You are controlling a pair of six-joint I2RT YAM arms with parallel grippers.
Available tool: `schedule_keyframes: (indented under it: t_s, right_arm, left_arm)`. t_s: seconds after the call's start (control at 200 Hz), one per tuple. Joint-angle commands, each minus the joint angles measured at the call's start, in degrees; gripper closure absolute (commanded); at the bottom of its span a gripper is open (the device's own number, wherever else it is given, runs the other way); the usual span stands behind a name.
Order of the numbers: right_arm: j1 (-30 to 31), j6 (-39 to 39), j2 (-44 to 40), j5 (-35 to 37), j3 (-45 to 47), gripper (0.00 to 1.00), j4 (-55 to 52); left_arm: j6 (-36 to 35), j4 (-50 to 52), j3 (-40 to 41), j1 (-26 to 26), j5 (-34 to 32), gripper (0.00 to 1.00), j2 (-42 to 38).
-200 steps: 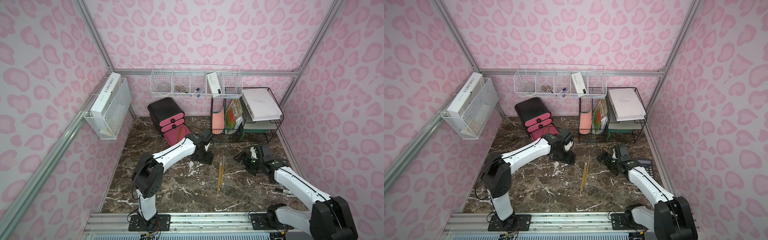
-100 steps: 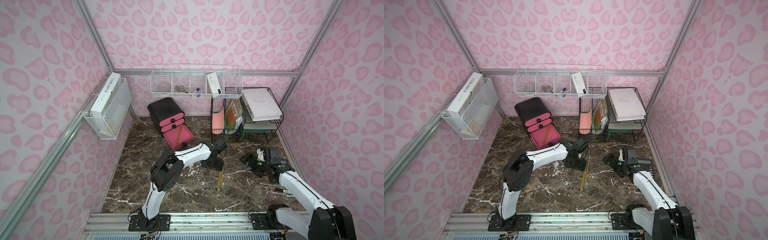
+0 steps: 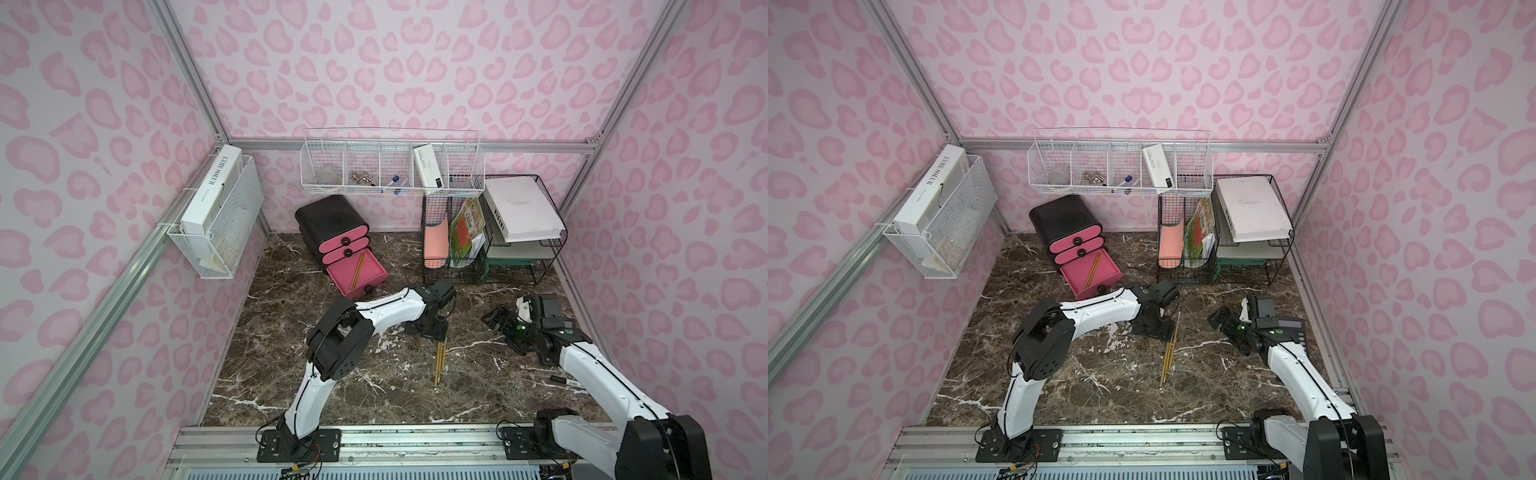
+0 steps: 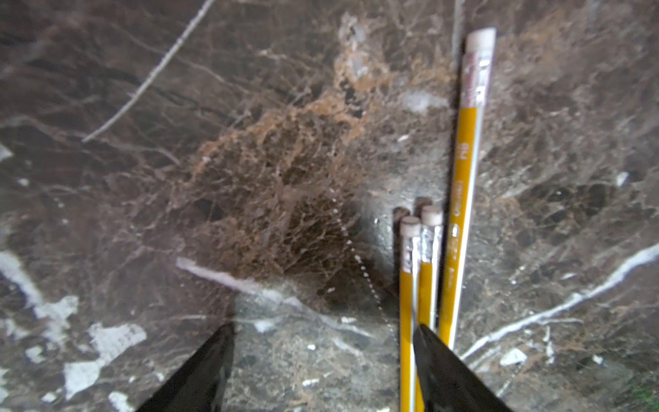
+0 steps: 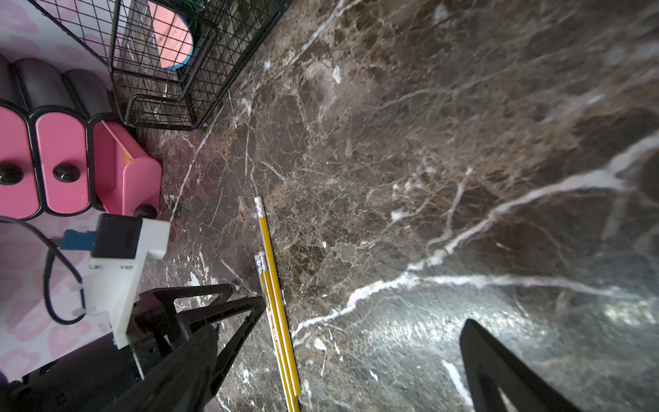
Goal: Please place the pencils in the drawer according to their color
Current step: Pick up the pencil from the center of the board.
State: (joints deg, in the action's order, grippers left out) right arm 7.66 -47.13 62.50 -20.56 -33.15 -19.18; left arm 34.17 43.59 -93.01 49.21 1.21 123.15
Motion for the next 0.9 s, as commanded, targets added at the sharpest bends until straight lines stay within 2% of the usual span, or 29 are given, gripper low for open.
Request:
schedule_keyframes:
  t_s: [0.0,0.435,0.895]
  right_arm:
    - [0.0,-0.2,-0.1,-0.2,-0.4,0.02,-0.2]
    - [0.0,-1.6,-0.3,0.0,-0.6,0.03,0.4]
    - [-0.1,-1.7,-0.5,0.1,-0.6,0.03,0.1]
  left_arm:
    - [-0.5,2.1,-0.7,0.0,-2.4,0.20,1.1]
    - [-1.0,5.2,-3.8,0.6,-6.1,0.23,4.5]
    - [-1.4,4.5,-5.7,-0.1,-6.0,0.51,7.2]
